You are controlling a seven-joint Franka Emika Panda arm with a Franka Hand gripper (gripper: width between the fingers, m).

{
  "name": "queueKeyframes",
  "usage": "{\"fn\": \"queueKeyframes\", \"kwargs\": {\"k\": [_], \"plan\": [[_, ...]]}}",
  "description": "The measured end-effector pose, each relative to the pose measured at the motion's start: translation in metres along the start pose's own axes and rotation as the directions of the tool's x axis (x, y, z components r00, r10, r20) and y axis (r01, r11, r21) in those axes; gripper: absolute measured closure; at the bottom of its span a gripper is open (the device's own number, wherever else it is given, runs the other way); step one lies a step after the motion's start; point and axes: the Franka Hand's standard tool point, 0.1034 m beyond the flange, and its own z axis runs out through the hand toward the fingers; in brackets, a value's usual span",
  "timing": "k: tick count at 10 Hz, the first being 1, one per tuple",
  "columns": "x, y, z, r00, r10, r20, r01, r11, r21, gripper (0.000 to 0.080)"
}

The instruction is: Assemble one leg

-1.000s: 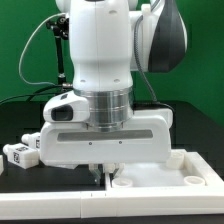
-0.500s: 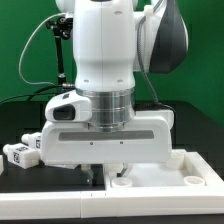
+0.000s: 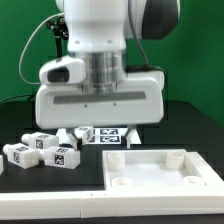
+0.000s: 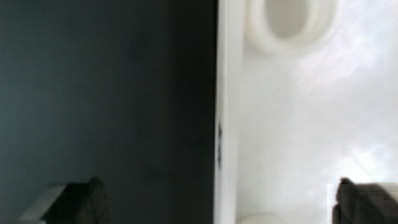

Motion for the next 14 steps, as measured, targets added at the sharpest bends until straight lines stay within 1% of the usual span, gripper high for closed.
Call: {"fn": "queueKeyframes", "kwargs": {"k": [1,2,6,7,8,9,10,11,12,14], "plan": [[-0.002,-0.001,-0.003,1.000,0.001,0.000,-0.001,1.000,0.002,0.0155],[-0.002,0.000,0.001,1.000,0.001,0.003,-0.001,1.000,0.001,0.0151],[-0.004,0.001,0.003,1.000,-0.001,0.008,0.001,1.000,0.001,0.0151],[-0.018,0.011,0.004,0.997,-0.073,0.032,0.073,0.997,0.002,0.0151],[-0.041,0.028,-0.006,0.993,-0.097,0.067,0.097,0.995,0.012,0.0151],[-0.059,0.042,-0.018,0.991,-0.086,0.103,0.084,0.996,0.023,0.0151],[-0.066,0.053,-0.018,0.981,-0.176,0.088,0.175,0.984,0.010,0.0151],[-0.070,0.053,-0.014,0.971,-0.229,0.075,0.229,0.973,0.007,0.0151],[-0.069,0.052,-0.014,0.963,-0.256,0.079,0.256,0.967,0.011,0.0151],[-0.069,0.052,-0.014,0.910,-0.407,0.078,0.406,0.913,0.023,0.0151]]}}
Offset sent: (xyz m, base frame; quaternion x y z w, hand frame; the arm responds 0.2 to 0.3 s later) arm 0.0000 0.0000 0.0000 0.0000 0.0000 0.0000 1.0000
